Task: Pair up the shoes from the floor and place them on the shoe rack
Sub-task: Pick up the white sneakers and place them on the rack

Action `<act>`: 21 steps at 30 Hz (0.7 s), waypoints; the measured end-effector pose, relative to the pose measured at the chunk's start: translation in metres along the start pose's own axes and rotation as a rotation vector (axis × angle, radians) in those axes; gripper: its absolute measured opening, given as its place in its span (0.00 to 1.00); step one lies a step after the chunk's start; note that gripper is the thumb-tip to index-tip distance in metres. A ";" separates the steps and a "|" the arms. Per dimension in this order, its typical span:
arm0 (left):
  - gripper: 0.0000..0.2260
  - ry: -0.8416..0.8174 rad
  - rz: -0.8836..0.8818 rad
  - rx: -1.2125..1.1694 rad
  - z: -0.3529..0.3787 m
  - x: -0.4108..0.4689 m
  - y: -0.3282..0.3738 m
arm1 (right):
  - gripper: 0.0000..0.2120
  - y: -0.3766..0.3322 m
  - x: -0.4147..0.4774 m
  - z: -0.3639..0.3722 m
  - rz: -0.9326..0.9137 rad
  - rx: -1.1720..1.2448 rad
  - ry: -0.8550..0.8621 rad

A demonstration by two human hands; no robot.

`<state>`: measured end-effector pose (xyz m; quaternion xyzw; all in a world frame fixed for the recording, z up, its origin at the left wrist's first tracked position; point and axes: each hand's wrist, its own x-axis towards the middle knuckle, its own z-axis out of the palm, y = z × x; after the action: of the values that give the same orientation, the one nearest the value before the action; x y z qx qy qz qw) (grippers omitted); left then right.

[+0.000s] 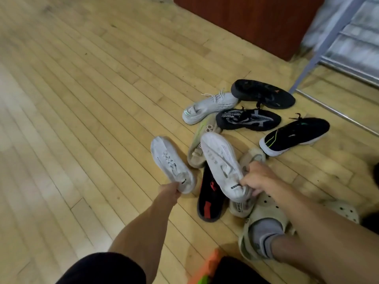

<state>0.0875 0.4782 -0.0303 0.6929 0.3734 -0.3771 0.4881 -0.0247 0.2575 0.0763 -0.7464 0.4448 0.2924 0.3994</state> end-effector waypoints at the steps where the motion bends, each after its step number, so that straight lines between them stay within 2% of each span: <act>1: 0.03 -0.017 -0.007 -0.049 0.002 -0.001 0.000 | 0.20 0.000 -0.001 0.000 -0.001 -0.013 0.010; 3: 0.07 -0.049 0.002 -0.103 0.004 -0.004 0.001 | 0.17 0.000 -0.004 -0.001 -0.004 -0.035 0.025; 6: 0.05 -0.087 0.050 -0.132 -0.001 -0.022 0.010 | 0.13 -0.008 -0.010 -0.011 -0.023 -0.073 0.057; 10: 0.03 0.024 0.360 0.048 -0.013 -0.041 0.035 | 0.15 -0.020 -0.017 -0.043 -0.038 -0.118 0.139; 12: 0.06 0.006 0.490 0.114 -0.014 -0.051 0.055 | 0.14 -0.022 -0.020 -0.063 -0.031 -0.106 0.193; 14: 0.11 -0.051 0.560 0.176 -0.005 -0.060 0.075 | 0.12 -0.021 -0.022 -0.082 -0.025 -0.042 0.240; 15: 0.11 -0.091 0.590 0.197 0.002 -0.065 0.084 | 0.11 -0.019 -0.021 -0.091 -0.026 -0.006 0.253; 17: 0.04 -0.170 0.655 0.255 0.024 -0.082 0.101 | 0.12 -0.013 -0.019 -0.105 -0.017 0.095 0.254; 21: 0.06 -0.326 0.728 0.420 0.085 -0.105 0.119 | 0.16 0.014 -0.004 -0.122 0.083 0.386 0.179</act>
<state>0.1332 0.3523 0.0894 0.7947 -0.0610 -0.3528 0.4901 -0.0292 0.1506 0.1368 -0.6601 0.5567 0.1502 0.4815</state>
